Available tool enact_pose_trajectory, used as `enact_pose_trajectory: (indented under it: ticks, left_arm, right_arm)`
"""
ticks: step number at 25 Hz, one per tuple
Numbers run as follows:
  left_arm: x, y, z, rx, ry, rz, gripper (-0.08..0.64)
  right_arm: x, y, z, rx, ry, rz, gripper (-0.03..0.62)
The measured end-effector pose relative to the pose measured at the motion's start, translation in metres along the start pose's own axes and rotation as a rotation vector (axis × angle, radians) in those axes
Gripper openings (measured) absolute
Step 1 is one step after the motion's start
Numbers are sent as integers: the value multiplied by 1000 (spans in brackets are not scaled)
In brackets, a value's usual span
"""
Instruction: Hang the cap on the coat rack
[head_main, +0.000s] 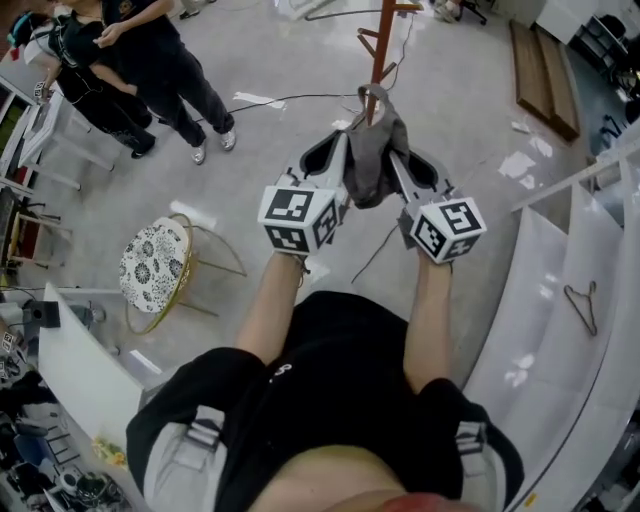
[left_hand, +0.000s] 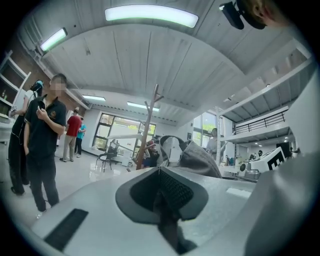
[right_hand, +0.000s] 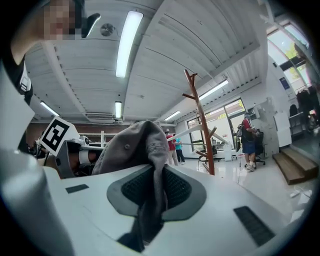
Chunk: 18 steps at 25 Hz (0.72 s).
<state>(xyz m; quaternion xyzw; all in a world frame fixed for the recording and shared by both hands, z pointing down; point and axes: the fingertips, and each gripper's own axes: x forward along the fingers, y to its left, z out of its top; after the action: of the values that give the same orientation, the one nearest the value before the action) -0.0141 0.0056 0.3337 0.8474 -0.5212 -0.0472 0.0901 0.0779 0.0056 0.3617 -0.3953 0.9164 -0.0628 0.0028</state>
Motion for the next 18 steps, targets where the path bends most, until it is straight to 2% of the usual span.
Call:
enact_pose_trajectory:
  ticks: [3,6,14,18]
  left_arm:
    - [2,13,-3,2,13,35,3]
    - [-3,30,-14,2,41,70,3]
    - [40,65,-18,-11,49,71,3]
    - [76,84,-17,-12,54,60,3]
  right_arm:
    - [14,8,-7,-8,8,39,43]
    - [26,9,-25,33,31,59,44]
    - [82,-22,-27,46,31,65,44]
    - [111,-55,-30,68,30,53,44]
